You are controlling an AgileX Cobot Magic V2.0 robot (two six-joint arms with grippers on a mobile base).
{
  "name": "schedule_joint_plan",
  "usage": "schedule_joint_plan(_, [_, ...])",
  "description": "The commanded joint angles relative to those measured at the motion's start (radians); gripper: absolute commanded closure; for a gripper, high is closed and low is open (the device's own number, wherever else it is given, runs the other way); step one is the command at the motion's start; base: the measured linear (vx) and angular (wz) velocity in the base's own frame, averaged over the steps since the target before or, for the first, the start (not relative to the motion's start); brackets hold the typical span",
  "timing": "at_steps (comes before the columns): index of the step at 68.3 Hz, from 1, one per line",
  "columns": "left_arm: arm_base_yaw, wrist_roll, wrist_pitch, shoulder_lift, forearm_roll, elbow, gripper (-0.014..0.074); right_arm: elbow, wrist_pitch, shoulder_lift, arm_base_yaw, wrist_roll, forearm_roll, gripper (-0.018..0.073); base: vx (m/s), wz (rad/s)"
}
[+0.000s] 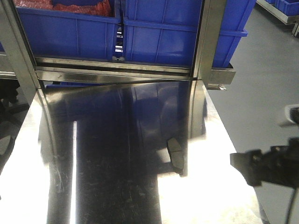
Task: Move and align brake pads A on conveyor
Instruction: 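Lower the right gripper onto the other brake pad on the table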
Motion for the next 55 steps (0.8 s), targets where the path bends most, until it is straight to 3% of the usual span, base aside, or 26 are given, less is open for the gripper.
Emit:
schedule_joint_plan(1, [-0.003, -0.001, -0.082, 0.004, 0.010, -0.030, 0.0503, -0.115, -0.010, 0.117, 0.000, -0.017, 0.013, -0.0083, 0.00, 0.00])
schedule_joint_plan(10, [-0.003, -0.001, -0.082, 0.004, 0.010, -0.030, 0.0503, -0.209, -0.008, 0.270, 0.016, -0.023, 0.014, -0.0048, 0.00, 0.00])
schedule_joint_plan(19, [-0.003, -0.001, -0.082, 0.004, 0.010, -0.030, 0.0503, -0.322, -0.037, 0.417, 0.110, -0.005, -0.014, -0.0035, 0.00, 0.00])
schedule_joint_plan(33, [-0.003, -0.001, -0.082, 0.004, 0.010, -0.030, 0.0503, -0.511, 0.041, 0.651, 0.216, 0.228, -0.157, -0.0035, 0.00, 0.00])
schedule_joint_plan(43, [-0.003, -0.001, -0.082, 0.004, 0.010, -0.030, 0.0503, -0.622, 0.112, 0.794, 0.261, 0.293, -0.250, -0.0035, 0.00, 0.00])
schedule_joint_plan(55, [-0.003, -0.001, -0.082, 0.004, 0.010, -0.030, 0.0503, -0.700, 0.140, 0.910, 0.264, 0.331, -0.272, -0.0035, 0.00, 0.00])
